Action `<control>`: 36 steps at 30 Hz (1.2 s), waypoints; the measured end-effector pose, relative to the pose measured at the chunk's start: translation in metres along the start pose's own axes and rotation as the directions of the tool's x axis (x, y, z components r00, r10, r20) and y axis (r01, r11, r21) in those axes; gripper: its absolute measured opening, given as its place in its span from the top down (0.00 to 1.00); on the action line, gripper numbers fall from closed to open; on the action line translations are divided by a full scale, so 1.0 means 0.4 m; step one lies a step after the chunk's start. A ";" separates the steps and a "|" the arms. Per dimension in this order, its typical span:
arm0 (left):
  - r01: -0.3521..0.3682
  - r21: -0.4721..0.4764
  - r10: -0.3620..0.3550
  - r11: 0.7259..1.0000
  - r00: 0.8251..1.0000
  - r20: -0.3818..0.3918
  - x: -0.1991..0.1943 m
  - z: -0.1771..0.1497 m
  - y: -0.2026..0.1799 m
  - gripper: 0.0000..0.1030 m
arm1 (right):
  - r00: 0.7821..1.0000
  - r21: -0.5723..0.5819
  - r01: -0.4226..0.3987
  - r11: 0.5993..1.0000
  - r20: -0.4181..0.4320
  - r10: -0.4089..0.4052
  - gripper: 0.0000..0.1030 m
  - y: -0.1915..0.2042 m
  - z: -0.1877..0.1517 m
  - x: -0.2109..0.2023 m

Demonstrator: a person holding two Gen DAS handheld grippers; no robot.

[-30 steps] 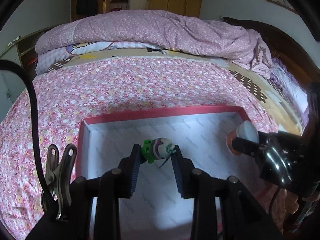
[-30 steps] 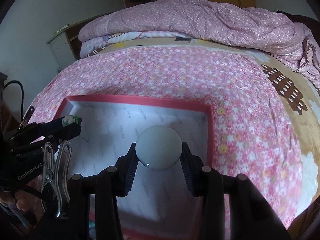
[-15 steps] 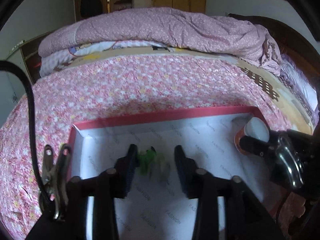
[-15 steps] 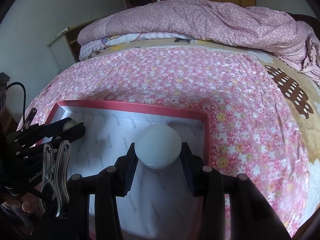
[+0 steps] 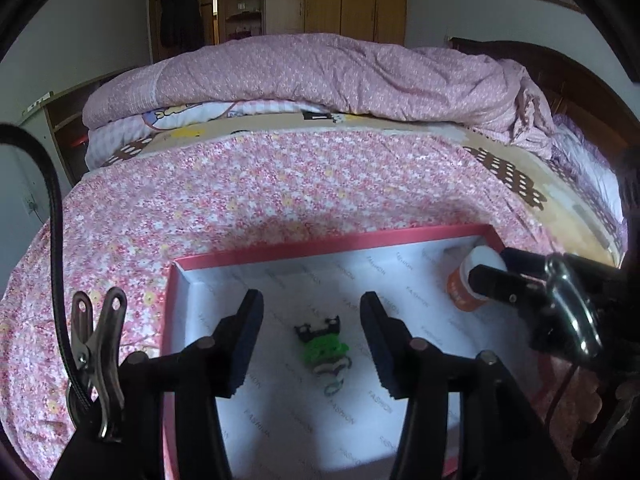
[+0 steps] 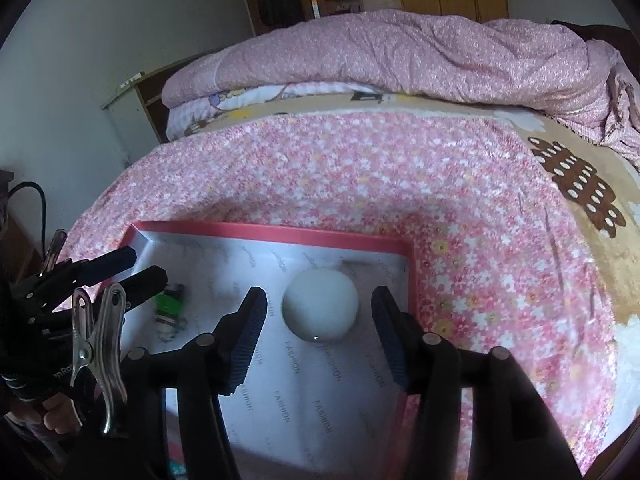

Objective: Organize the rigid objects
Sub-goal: 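Lower the jar into the tray and open the right gripper, then move the left gripper to the red toy while the right gripper moves to the blue curved piece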

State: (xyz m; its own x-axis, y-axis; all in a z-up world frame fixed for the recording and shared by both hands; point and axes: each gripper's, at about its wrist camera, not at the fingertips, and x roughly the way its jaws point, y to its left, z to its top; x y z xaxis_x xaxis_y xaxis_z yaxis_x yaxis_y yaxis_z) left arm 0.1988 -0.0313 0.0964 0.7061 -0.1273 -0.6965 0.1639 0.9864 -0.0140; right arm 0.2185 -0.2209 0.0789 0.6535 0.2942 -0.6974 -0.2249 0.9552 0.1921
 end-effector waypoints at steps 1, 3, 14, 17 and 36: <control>0.000 0.000 0.000 1.000 1.000 0.000 -0.006 -0.002 0.000 0.48 | 1.000 -0.002 -0.003 1.000 0.000 0.003 0.45 0.000 -0.002 -0.008; -0.002 0.004 0.002 1.000 1.000 0.003 -0.022 -0.010 -0.002 0.48 | 1.000 0.000 -0.022 1.000 -0.010 0.022 0.45 0.004 -0.011 -0.026; 0.029 -0.002 -0.029 1.000 1.000 0.002 -0.113 -0.073 -0.021 0.48 | 0.999 0.011 -0.053 0.999 -0.011 0.053 0.45 0.012 -0.079 -0.130; 0.033 0.000 -0.033 0.999 0.999 0.008 -0.145 -0.095 -0.025 0.48 | 0.999 0.009 -0.042 0.999 -0.014 0.042 0.45 0.015 -0.107 -0.156; -0.046 -0.092 0.043 0.995 0.998 -0.035 -0.294 -0.299 0.055 0.48 | 0.998 0.118 -0.033 0.992 -0.041 0.038 0.45 0.004 -0.356 -0.272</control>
State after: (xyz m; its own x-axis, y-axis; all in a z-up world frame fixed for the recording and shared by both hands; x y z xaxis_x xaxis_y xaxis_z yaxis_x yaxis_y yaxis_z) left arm 0.0367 0.0179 0.0923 0.6877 -0.0809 -0.7215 0.0667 0.9966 -0.0481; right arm 0.0441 -0.2560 0.0568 0.6139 0.3291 -0.7175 -0.1598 0.9419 0.2954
